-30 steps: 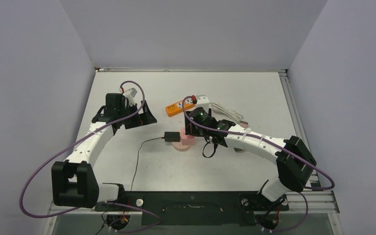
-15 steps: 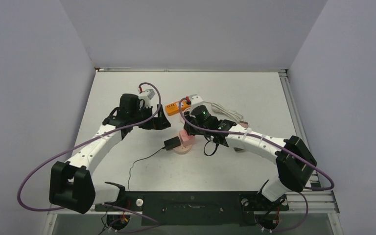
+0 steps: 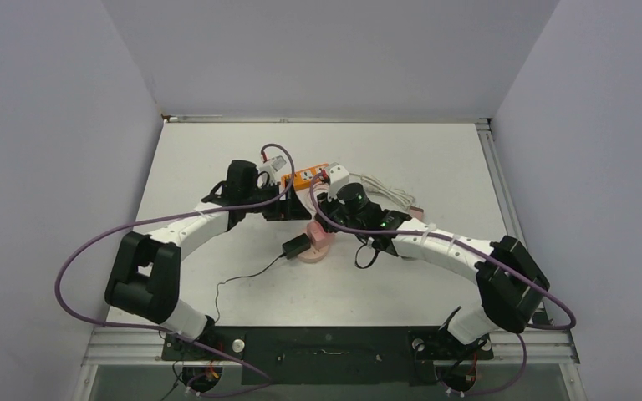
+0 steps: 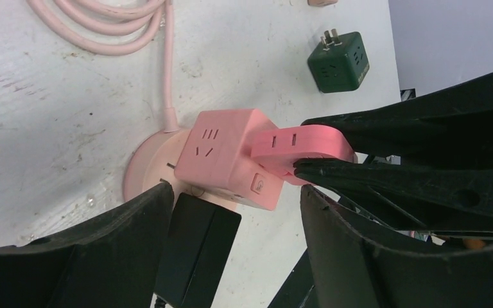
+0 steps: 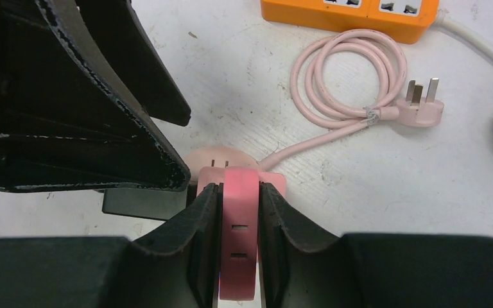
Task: Pull the plug off the socket
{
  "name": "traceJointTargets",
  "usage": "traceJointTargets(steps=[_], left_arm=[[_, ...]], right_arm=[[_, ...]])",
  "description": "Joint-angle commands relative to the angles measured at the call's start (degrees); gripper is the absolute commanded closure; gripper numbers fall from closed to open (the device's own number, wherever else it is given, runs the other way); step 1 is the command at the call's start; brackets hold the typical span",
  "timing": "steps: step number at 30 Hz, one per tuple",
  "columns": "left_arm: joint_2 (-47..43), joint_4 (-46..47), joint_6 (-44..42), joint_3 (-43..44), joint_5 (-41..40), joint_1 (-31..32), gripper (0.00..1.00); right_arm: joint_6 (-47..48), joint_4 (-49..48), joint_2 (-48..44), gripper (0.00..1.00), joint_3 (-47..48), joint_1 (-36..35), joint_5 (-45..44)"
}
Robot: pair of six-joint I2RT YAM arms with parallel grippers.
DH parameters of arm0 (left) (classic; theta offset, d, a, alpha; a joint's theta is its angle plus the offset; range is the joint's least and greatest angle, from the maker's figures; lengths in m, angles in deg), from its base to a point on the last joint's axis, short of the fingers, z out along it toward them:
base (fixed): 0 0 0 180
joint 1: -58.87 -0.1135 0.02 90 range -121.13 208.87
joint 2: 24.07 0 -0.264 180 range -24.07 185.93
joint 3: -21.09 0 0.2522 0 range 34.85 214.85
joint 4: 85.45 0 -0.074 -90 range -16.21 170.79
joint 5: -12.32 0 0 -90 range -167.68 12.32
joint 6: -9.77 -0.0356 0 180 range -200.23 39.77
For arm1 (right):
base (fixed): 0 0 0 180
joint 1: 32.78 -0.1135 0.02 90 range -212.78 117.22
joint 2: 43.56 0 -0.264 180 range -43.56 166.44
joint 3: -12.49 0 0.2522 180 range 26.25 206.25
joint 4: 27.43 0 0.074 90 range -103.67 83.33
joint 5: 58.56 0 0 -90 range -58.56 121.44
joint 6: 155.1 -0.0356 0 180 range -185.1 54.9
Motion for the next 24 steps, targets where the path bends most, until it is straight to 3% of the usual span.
traceJointTargets(steps=[1, 3, 7, 24], left_arm=[[1.61, 5.04, 1.05, 0.79, 2.91, 0.98, 0.34], [2.78, 1.71, 0.89, 1.32, 1.54, 1.00, 0.42], [4.44, -0.01, 0.48, 1.91, 1.39, 1.08, 0.48], [6.96, 1.00, 1.53, 2.25, 1.94, 1.71, 0.53]], right_arm=[[1.12, -5.75, -2.35, 0.95, -2.64, 0.30, -3.84], [1.07, -6.57, -2.34, 0.95, -3.23, 0.31, -4.36], [1.20, -7.33, -2.62, 0.95, -3.77, 0.30, -4.40], [0.94, -8.97, -1.76, 0.95, -4.67, -0.14, -2.92]])
